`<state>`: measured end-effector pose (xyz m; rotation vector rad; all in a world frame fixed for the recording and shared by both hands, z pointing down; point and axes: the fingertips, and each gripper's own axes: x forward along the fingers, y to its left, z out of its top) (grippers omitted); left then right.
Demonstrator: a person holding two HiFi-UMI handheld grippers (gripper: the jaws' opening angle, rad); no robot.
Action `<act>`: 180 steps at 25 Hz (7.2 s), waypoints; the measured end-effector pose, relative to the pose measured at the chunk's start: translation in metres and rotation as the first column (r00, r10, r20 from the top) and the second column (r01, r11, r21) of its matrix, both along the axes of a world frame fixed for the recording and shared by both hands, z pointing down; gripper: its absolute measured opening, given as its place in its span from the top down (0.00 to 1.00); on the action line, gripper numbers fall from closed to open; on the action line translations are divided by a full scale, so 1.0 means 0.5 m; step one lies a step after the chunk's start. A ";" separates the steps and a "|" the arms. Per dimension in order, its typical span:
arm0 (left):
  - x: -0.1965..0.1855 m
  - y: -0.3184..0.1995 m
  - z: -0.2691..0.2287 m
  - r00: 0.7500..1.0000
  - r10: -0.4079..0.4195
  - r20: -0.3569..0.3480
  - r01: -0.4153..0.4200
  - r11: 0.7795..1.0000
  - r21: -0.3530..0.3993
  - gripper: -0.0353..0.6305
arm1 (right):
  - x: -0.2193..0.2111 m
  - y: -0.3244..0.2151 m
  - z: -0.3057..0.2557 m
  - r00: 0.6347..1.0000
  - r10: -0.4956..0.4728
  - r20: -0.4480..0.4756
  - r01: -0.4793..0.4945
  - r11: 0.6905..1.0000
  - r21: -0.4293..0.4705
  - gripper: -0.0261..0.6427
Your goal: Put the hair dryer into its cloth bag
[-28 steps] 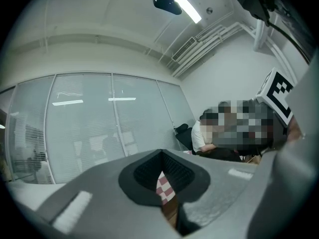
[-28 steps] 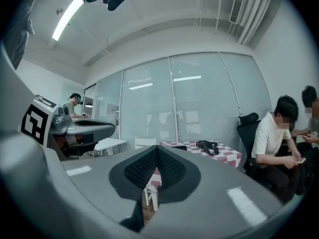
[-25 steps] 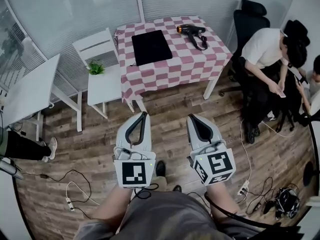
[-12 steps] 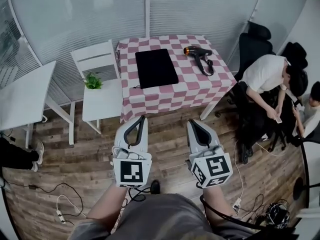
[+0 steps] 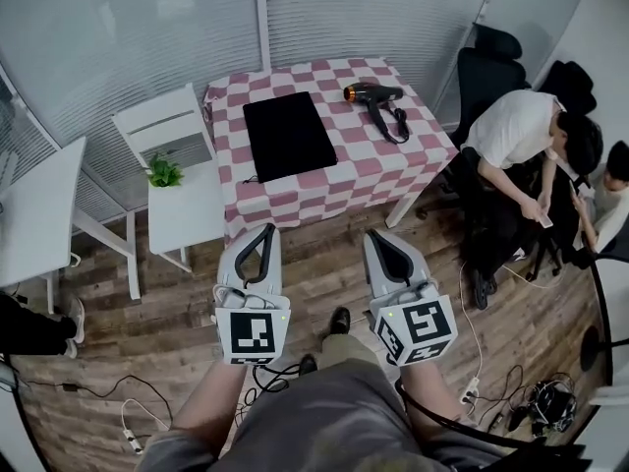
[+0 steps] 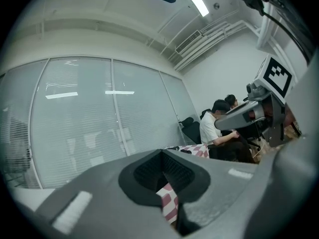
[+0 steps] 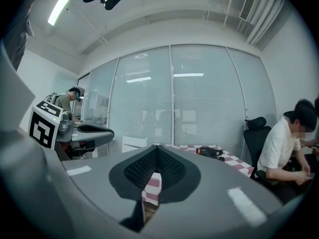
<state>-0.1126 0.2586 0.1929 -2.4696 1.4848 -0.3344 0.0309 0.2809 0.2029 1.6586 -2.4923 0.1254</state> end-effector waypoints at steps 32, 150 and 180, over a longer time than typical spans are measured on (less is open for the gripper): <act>0.043 -0.431 -0.013 0.973 -0.204 0.112 0.198 0.978 0.061 0.94 | 0.055 -0.519 0.001 0.972 -0.233 0.024 0.233 0.972 0.031 0.93; 0.035 -0.626 0.297 0.924 0.352 0.150 -0.240 0.840 -0.487 0.63 | -0.188 -0.728 0.364 0.947 -0.237 0.219 0.310 0.858 -0.410 0.92; 0.087 -0.714 0.258 0.876 0.345 0.336 -0.204 0.898 -0.389 0.93 | -0.139 -0.680 0.346 0.959 -0.189 0.210 0.268 0.839 -0.474 0.90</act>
